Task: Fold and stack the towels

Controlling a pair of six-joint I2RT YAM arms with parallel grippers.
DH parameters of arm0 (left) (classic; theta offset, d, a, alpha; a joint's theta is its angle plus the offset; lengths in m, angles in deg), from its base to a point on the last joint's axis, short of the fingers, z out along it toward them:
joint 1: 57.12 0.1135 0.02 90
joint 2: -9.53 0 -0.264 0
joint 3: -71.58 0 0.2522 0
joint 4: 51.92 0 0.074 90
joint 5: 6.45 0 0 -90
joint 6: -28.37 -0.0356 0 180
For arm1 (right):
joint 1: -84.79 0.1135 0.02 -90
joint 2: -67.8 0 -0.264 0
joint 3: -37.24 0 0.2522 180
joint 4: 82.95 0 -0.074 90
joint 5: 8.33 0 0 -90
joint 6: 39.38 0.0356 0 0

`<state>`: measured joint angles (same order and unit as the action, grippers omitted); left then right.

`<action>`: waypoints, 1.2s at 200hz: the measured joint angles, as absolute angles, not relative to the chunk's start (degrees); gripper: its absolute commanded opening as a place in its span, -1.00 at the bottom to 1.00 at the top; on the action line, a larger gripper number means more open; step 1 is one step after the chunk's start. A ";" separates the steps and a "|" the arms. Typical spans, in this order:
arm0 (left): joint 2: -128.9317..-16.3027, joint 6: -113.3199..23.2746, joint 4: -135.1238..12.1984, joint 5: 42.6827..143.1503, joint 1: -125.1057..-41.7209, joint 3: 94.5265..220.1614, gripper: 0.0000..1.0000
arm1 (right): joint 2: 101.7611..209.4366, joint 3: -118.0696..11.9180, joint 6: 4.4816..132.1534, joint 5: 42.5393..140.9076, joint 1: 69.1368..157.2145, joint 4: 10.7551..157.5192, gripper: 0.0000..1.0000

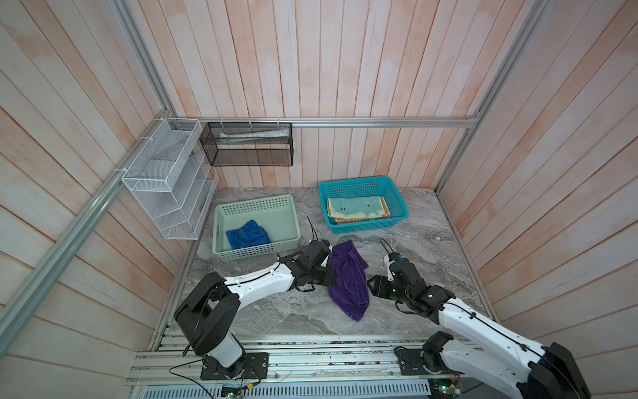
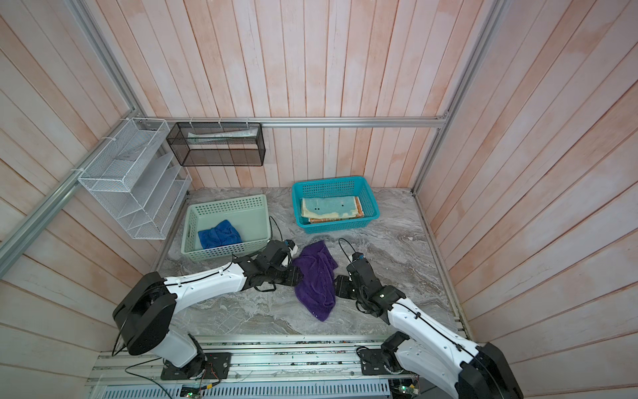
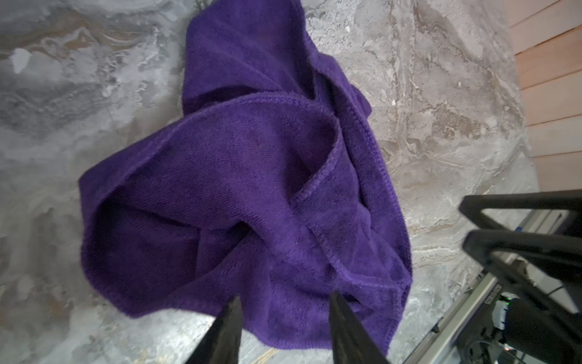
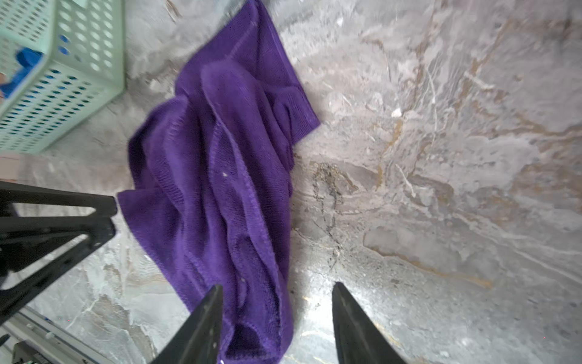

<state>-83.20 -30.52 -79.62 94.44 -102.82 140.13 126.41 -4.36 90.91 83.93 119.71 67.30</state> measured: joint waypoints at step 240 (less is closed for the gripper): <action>-43.95 -23.11 -110.15 83.56 -87.67 130.12 -1.00 | 138.38 -4.90 82.56 89.88 113.70 75.87 -1.00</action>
<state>-43.95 -23.11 -110.15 83.56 -87.67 130.12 138.38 -4.90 82.56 89.88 113.70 75.87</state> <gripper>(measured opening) 0.046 0.046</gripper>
